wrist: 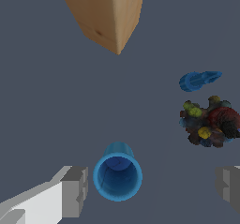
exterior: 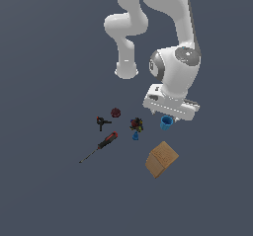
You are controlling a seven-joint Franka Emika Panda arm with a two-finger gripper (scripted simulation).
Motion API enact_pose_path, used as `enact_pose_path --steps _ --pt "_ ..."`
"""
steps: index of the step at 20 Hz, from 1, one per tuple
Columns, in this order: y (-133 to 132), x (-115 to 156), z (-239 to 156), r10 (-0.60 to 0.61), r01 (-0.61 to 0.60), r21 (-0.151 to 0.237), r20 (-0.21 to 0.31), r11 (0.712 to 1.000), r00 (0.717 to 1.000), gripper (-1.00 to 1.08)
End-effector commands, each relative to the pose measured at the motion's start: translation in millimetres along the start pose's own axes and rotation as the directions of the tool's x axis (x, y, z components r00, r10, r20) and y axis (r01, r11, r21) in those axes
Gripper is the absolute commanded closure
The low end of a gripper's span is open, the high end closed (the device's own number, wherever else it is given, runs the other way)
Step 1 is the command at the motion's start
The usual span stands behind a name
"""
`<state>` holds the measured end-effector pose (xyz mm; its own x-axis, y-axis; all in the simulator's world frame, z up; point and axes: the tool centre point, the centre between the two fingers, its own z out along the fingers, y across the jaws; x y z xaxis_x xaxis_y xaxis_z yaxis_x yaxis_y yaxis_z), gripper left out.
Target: Pick up a designated object from a clutter of objects.
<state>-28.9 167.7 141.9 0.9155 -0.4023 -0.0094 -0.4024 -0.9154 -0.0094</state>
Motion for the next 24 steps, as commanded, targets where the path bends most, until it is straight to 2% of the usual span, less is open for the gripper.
enact_pose_path --steps 1,12,24 --pt "-7.1 -10.5 13.8 0.037 -0.037 -0.002 -0.002 0.999 0.999 -0.92" --pt "-22.0 -39.4 48.5 0.128 -0.128 -0.007 -0.010 0.992 0.992 -0.92" --pt "-22.8 -42.6 62.3 0.135 -0.135 -0.008 -0.010 0.991 0.991 -0.92"
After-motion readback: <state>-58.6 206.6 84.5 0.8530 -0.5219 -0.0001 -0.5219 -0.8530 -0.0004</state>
